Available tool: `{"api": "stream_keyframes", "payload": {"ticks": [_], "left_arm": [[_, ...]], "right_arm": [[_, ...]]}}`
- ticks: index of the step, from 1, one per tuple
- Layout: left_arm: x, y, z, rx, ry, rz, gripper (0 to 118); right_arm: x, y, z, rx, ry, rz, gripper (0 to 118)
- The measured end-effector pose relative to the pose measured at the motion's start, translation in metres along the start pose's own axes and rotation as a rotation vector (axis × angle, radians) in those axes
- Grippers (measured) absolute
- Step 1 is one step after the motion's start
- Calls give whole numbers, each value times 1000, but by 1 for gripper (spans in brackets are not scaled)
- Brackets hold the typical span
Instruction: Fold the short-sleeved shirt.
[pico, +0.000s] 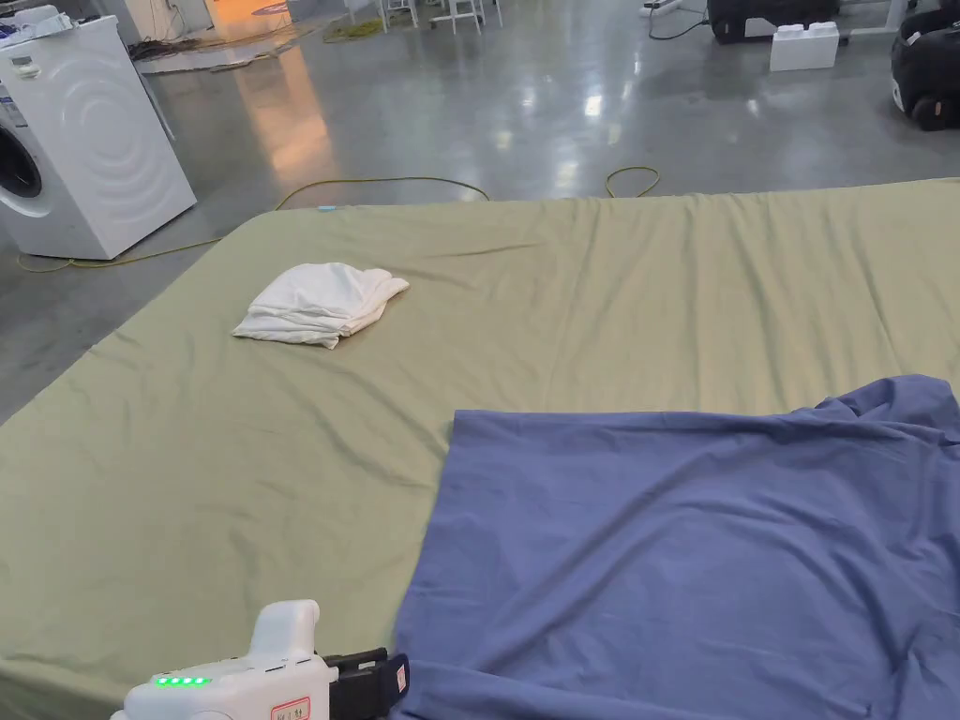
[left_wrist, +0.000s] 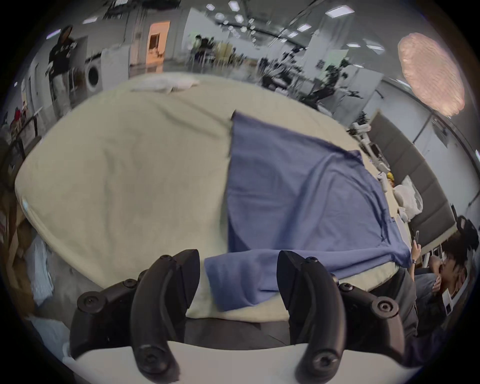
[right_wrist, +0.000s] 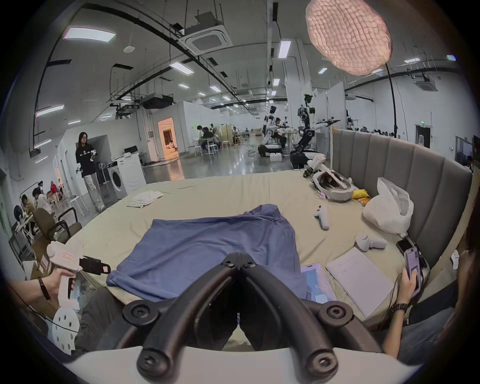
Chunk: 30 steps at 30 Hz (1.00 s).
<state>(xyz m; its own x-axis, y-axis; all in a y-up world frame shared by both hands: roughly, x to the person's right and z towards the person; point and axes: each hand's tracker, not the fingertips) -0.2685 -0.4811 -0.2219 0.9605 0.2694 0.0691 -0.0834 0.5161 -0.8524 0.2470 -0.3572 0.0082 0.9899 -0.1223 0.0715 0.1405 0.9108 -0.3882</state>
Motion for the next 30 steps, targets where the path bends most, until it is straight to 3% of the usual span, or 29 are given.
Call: {"api": "stream_keyframes", "payload": {"ticks": [3, 5, 8, 11, 15, 16, 18, 19, 23, 30], "left_arm": [[2, 1, -18, -59, -6, -21, 61], [19, -3, -20, -100, 8, -53, 46], [11, -7, -36, -86, 45, -97, 43], [13, -7, -34, -87, 50, -107, 25], [31, -15, -39, -94, 81, -164, 14], [35, -16, -44, -107, 96, -188, 14], [38, -15, -48, -123, 111, -215, 14], [39, -14, -50, -129, 112, -221, 14], [42, -18, -48, -127, 111, -230, 14], [56, -20, -42, -126, 127, -237, 14]], "right_arm": [[-2, -2, 1, -3, -27, -9, 0], [1, -4, 1, -13, -37, -19, 0], [5, -8, 0, -31, -60, -20, 0], [0, -9, -3, -54, -85, -19, 0], [11, -14, -14, -137, -144, -15, 0], [18, -17, -22, -200, -160, -23, 8], [31, -29, -37, -285, -170, -42, 68], [36, -38, -46, -362, -180, -44, 84], [60, -77, -65, -445, -188, -23, 81], [101, -126, -111, -629, -173, -115, 79]]}}
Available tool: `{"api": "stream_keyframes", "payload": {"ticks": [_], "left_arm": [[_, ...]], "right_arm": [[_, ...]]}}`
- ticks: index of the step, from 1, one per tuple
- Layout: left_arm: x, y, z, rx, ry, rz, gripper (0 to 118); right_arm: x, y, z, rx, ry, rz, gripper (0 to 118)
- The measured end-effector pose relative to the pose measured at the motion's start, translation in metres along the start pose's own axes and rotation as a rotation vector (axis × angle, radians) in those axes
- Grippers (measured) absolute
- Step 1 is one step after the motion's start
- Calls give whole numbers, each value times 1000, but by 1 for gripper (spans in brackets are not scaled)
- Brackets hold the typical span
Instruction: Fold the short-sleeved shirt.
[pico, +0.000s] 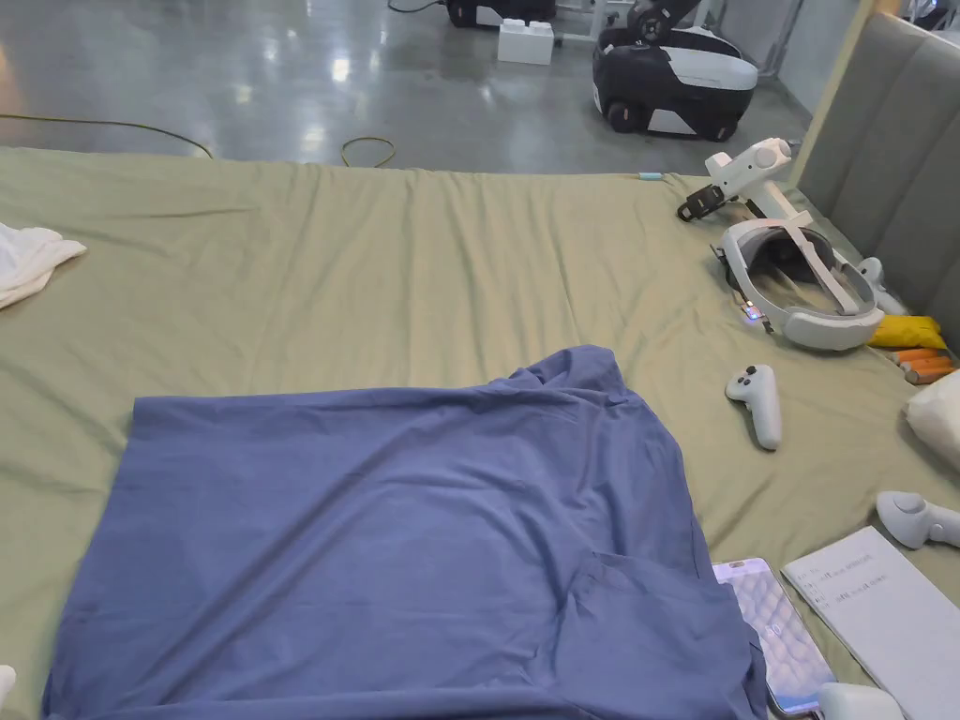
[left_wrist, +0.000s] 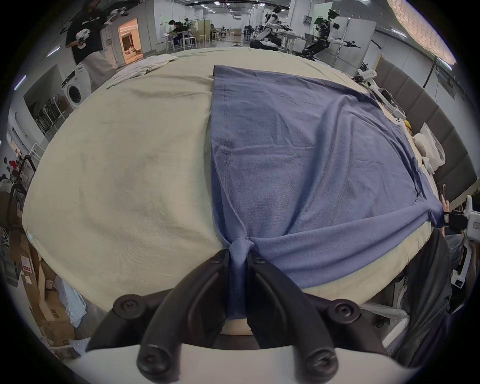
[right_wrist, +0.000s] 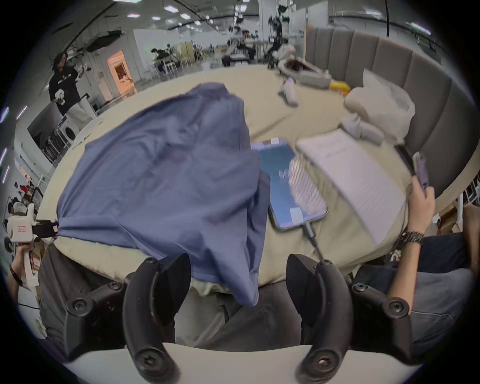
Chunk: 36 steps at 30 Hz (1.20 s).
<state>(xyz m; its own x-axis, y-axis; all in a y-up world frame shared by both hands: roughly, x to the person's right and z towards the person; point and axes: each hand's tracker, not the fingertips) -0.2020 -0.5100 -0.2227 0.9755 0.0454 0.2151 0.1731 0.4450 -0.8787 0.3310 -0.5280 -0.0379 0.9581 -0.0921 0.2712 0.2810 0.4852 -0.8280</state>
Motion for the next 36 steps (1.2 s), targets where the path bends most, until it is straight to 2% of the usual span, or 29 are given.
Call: {"api": "stream_keyframes", "payload": {"ticks": [1, 3, 4, 5, 12, 14, 16, 19, 22, 24, 27, 31, 34, 36], "left_arm": [[1, -1, 0, 0, 2, 0, 14], [2, 0, 2, 3, 5, 0, 14], [3, 0, 2, 3, 6, 0, 14], [5, -1, 2, 3, 8, -1, 14], [6, -3, 8, 19, 10, -8, 14], [1, -12, 18, 94, -15, -58, 12], [-3, -18, 37, 144, -30, 3, 10], [-17, -12, 65, 223, -83, 127, 10], [-24, 16, 79, 278, -107, 149, 10], [-28, 41, 80, 311, -126, 149, 10], [-43, 88, 63, 333, -169, 205, 10], [-65, 153, 12, 253, -172, 263, 10], [-63, 184, -21, 169, -168, 284, 10], [-63, 195, -39, 160, -158, 286, 10]], "right_arm": [[3, 0, -4, -15, 11, -17, 73], [9, 3, -7, -25, 36, -37, 44], [11, 3, -7, -30, 46, -41, 23], [13, 3, -9, -35, 58, -47, 13], [11, 4, -7, -37, 71, -36, 9], [9, 4, 0, -7, 68, -27, 8], [6, 8, 13, 33, 80, -45, 8], [4, 32, 32, 150, 156, -127, 8], [-1, 71, 31, 184, 161, -105, 7], [-19, 102, 30, 213, 143, -73, 7], [-29, 148, 14, 228, 121, -48, 7], [-38, 198, -22, 202, 101, -44, 7], [-46, 217, -49, 152, 63, -9, 7], [-45, 225, -66, 144, 53, -10, 12]]}}
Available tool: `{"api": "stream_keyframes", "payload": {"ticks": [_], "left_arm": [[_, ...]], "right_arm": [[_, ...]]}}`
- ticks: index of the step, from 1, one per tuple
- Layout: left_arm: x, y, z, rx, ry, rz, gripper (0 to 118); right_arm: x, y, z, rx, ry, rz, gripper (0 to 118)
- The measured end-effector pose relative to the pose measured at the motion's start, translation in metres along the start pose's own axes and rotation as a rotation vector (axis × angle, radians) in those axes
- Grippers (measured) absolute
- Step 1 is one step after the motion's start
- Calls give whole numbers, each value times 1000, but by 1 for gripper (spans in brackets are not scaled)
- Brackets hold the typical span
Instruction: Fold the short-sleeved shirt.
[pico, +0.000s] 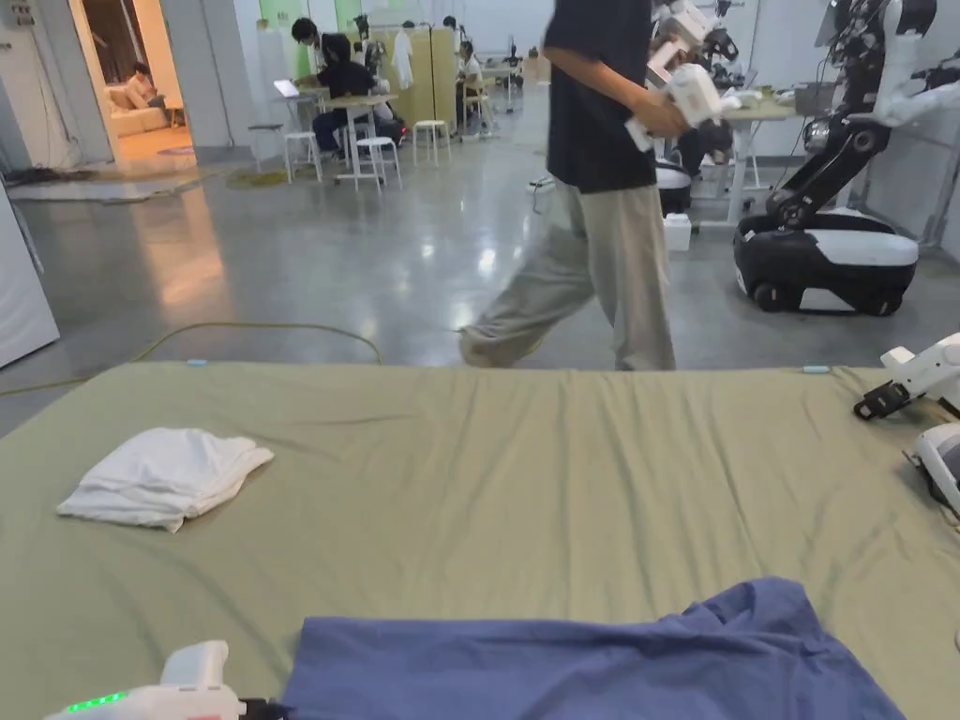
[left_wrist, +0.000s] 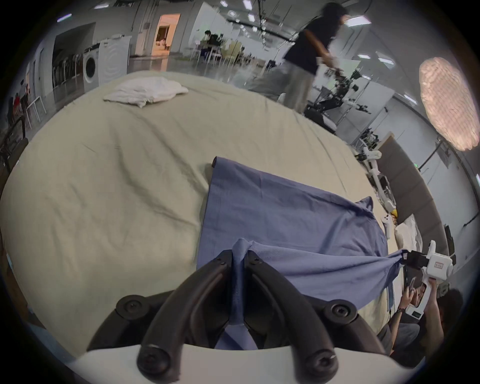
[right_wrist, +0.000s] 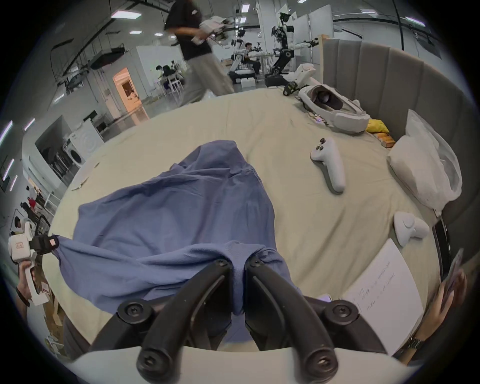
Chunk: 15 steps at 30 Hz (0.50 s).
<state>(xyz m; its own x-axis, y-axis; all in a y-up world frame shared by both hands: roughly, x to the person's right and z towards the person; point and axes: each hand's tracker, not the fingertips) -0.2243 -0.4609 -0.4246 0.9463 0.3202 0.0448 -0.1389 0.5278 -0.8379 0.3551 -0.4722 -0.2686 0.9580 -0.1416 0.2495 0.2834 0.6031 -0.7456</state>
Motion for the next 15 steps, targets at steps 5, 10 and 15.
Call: {"api": "stream_keyframes", "payload": {"ticks": [5, 10, 15], "left_arm": [[0, -1, -18, -15, 90, 71, 63], [19, -28, 58, 196, 0, -81, 82], [87, -98, 176, 485, 87, -535, 82]], "right_arm": [[11, -2, -18, -31, -45, -14, 82], [30, -10, 23, 102, -11, 7, 80], [10, -33, 114, 383, 31, 88, 80]]}}
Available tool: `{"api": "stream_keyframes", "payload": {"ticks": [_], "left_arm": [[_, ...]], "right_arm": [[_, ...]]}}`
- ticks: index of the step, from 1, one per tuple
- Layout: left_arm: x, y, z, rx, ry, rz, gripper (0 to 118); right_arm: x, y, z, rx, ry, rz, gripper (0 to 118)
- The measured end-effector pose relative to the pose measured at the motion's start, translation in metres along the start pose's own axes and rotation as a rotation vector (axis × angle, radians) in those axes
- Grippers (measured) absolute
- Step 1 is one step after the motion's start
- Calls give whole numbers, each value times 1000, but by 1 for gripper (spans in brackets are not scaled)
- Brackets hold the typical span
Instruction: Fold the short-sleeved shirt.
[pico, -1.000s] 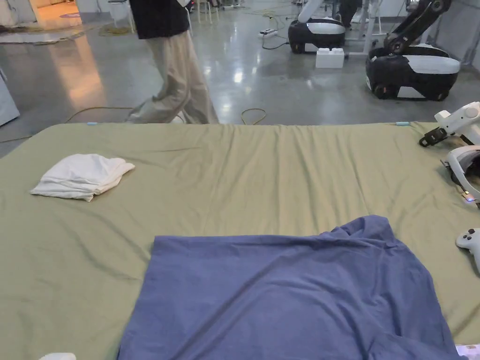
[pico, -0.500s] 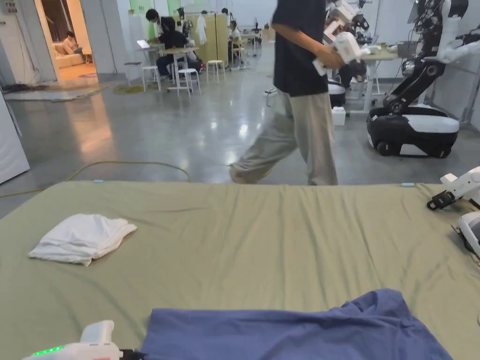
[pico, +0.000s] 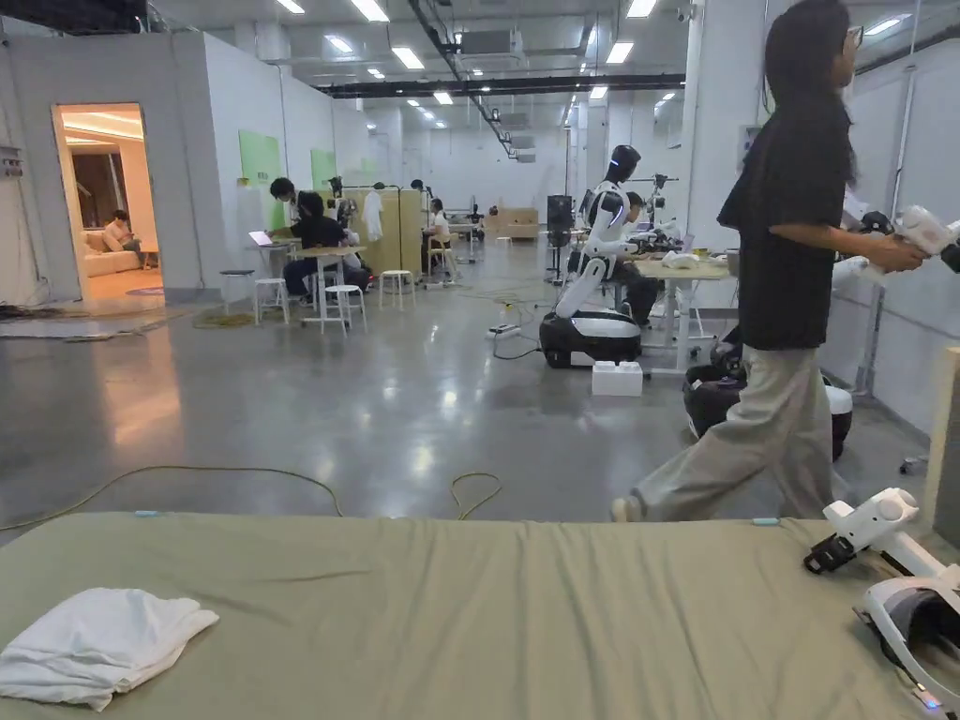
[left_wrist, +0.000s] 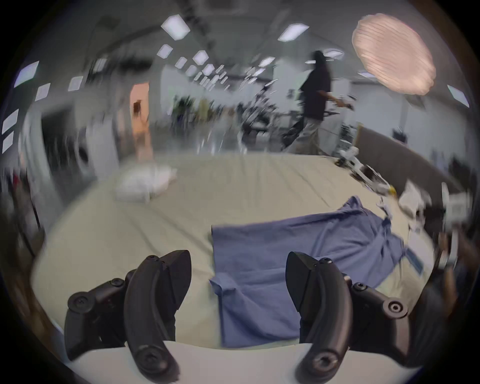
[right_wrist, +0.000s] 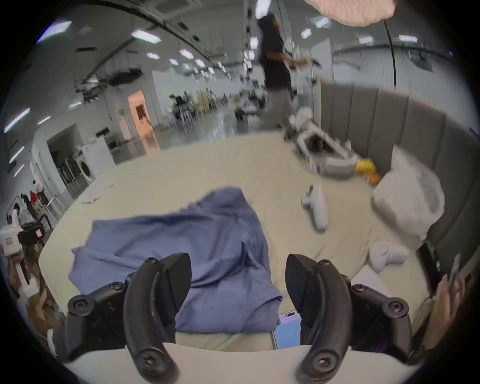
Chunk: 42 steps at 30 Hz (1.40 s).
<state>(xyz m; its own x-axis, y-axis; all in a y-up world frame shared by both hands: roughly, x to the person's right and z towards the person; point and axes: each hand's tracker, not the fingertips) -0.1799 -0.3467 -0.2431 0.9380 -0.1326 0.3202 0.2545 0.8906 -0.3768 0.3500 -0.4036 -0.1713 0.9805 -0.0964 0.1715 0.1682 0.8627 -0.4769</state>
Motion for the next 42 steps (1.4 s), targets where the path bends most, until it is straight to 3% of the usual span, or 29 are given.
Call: {"api": "stream_keyframes", "payload": {"ticks": [2, 5, 7, 9, 10, 11, 12, 18, 28, 29, 32, 36, 42], "left_arm": [[19, 8, 45, 86, 18, -39, 82], [39, 19, 85, 145, 184, 5, 80], [41, 22, 114, 230, 115, 65, 76], [44, 26, 143, 300, 52, 172, 52], [46, 27, 151, 314, 37, 206, 34], [45, 26, 157, 302, 18, 227, 2], [49, 25, 160, 295, 28, 226, 0], [58, 20, 179, 295, 41, 207, 0], [28, 21, 161, 229, 28, 296, 0], [23, 16, 149, 198, 55, 308, 3], [-7, -6, 99, 63, 0, 427, 47], [-41, -56, 2, -147, -10, 565, 54], [-43, -108, -112, -408, 29, 548, 54]], "right_arm": [[-15, -1, 40, 107, -13, 35, 80], [-48, -11, 93, 221, 27, 50, 78], [-61, -15, 116, 248, 37, 75, 71], [-78, -17, 134, 255, 39, 88, 35], [-83, -17, 143, 258, 46, 93, 11], [-91, -15, 152, 268, 65, 107, 2], [-101, -14, 159, 276, 68, 109, 1], [-123, -6, 183, 350, 99, 185, 0], [-115, -13, 170, 311, 137, 76, 0], [-113, -16, 168, 286, 145, 63, 0], [-109, -25, 164, 239, 151, 39, 0], [-101, -34, 156, 188, 128, 20, 0], [-86, -38, 151, 144, 104, -42, 0]]}}
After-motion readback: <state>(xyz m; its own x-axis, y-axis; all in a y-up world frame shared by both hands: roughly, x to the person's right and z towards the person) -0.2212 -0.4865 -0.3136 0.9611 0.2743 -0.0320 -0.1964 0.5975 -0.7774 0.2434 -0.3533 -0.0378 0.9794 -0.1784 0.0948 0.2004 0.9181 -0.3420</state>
